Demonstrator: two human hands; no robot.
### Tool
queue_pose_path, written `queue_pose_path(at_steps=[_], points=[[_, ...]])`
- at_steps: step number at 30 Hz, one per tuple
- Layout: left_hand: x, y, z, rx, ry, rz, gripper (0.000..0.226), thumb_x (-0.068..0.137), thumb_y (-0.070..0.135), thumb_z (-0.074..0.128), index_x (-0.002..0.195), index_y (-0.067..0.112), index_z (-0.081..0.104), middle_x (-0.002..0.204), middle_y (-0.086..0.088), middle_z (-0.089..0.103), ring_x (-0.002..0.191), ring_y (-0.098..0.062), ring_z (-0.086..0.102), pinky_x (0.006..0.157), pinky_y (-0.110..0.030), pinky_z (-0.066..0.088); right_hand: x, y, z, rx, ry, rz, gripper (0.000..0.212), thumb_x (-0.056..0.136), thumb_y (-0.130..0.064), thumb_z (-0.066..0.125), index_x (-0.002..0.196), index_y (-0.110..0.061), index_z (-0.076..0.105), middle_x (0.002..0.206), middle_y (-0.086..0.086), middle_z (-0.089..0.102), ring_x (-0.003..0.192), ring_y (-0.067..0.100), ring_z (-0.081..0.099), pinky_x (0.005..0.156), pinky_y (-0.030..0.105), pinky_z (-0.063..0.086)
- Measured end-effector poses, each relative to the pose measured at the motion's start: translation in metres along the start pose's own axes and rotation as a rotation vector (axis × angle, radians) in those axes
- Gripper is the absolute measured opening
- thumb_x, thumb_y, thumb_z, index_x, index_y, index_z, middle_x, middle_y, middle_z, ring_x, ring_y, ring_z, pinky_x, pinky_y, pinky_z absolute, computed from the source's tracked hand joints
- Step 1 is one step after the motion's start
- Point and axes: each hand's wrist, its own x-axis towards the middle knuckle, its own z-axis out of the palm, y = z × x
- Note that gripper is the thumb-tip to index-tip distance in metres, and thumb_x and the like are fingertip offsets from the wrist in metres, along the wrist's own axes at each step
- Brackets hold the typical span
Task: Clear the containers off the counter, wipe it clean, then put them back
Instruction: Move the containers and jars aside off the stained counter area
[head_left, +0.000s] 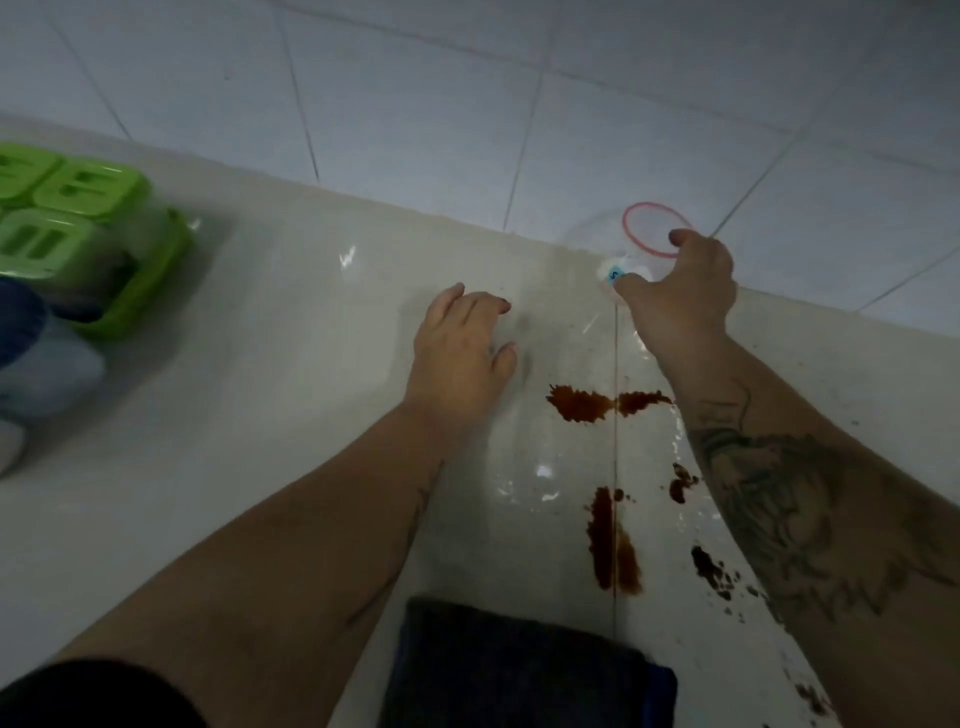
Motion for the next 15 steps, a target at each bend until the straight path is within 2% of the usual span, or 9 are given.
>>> queue_pose_path(at_steps=[5, 9, 12, 15], points=[[0.008, -0.007, 0.015, 0.047, -0.075, -0.048, 0.042, 0.089, 0.036, 0.054, 0.128, 0.020, 0.053, 0.132, 0.005, 0.054, 0.139, -0.019, 0.026, 0.114, -0.025, 0.012, 0.044, 0.013, 0.007, -0.136, -0.050, -0.088, 0.087, 0.077, -0.052, 0.072, 0.147, -0.025, 0.028, 0.155, 0.006, 0.023, 0.140, 0.031, 0.027, 0.110, 0.047, 0.030], [0.009, -0.004, 0.016, 0.081, -0.122, -0.072, 0.045, 0.090, 0.042, 0.051, 0.131, 0.025, 0.049, 0.137, 0.009, 0.050, 0.140, -0.014, 0.023, 0.112, -0.026, 0.008, 0.064, 0.018, 0.025, -0.073, -0.107, -0.110, 0.093, 0.073, -0.059, 0.073, 0.147, -0.026, 0.027, 0.152, 0.004, 0.024, 0.136, 0.032, 0.033, 0.108, 0.045, 0.034], [0.010, -0.007, 0.018, 0.079, -0.138, -0.078, 0.045, 0.090, 0.044, 0.049, 0.131, 0.027, 0.049, 0.139, 0.010, 0.049, 0.140, -0.014, 0.025, 0.116, -0.033, 0.014, 0.071, 0.020, 0.036, 0.029, -0.047, -0.105, 0.084, 0.075, -0.052, 0.075, 0.143, -0.027, 0.033, 0.147, 0.003, 0.028, 0.130, 0.026, 0.042, 0.104, 0.037, 0.041], [0.011, -0.010, 0.020, 0.074, -0.157, -0.050, 0.042, 0.090, 0.043, 0.047, 0.130, 0.028, 0.051, 0.137, 0.011, 0.051, 0.140, -0.013, 0.026, 0.117, -0.039, 0.020, 0.072, 0.022, 0.032, 0.035, -0.045, -0.108, 0.078, 0.078, -0.043, 0.076, 0.142, -0.027, 0.034, 0.144, 0.003, 0.031, 0.126, 0.022, 0.045, 0.101, 0.030, 0.041]])
